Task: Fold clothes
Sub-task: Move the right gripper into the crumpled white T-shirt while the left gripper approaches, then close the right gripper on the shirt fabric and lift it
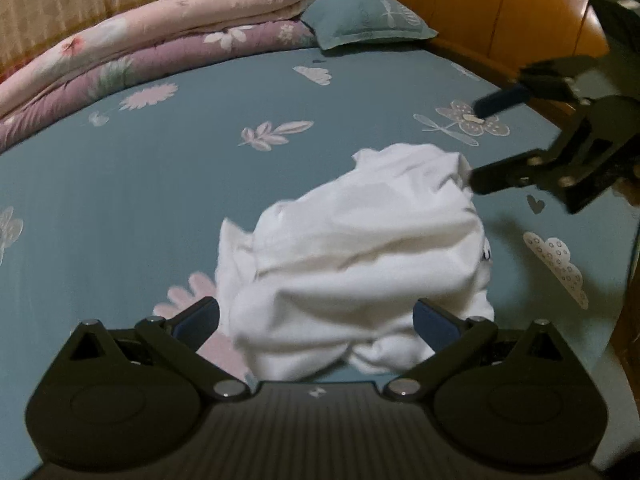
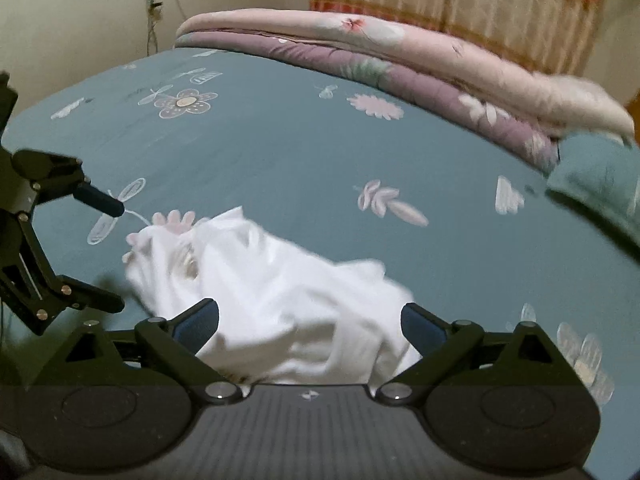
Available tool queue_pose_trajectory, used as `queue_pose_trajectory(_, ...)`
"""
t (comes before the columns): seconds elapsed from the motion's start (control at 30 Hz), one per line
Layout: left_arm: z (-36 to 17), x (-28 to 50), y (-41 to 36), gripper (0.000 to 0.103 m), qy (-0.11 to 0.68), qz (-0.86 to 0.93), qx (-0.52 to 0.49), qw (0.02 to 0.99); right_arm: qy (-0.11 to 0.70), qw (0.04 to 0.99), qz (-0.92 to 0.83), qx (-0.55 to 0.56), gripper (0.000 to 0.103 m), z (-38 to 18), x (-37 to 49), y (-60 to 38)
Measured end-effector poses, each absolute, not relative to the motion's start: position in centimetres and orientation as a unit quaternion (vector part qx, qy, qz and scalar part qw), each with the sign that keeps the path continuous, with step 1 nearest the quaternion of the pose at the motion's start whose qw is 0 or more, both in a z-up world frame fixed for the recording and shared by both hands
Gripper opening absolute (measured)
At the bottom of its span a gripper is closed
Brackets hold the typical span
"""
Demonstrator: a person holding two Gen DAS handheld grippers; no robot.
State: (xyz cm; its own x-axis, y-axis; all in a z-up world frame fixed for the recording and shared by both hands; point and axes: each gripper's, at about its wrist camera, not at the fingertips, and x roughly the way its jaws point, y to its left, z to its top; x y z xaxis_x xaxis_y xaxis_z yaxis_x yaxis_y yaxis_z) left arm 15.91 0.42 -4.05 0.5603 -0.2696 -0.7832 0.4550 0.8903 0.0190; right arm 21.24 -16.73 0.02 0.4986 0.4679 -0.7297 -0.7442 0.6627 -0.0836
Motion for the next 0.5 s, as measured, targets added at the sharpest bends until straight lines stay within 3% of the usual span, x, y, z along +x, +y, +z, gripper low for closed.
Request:
queue_pose_trajectory(0.27,-4.9,18.0,-0.3,0.102,0.425,-0.230,0.115,0.868,0.357,0.822,0.378,-0.232,0.100,-1.7,24.8,-15.7)
queue_pose_trajectory(0.33,-5.7,18.5,0.1,0.102,0.433,-0.229,0.101,0.866,0.372,0.816,0.385,-0.217,0.094,-2.2,25.8,-16.0)
queue_pose_trajectory(0.4,-6.5,19.0,0.4,0.103,0.440,-0.227,0.088,0.865,0.388,0.809,0.393,-0.201,0.079,-2.8,26.9,-16.2)
queue_pose_trajectory(0.5,-7.7,19.8,1.0,0.103,0.450,-0.224,0.068,0.862,0.400,0.800,0.401,-0.199,0.076,-3.9,27.8,-16.2)
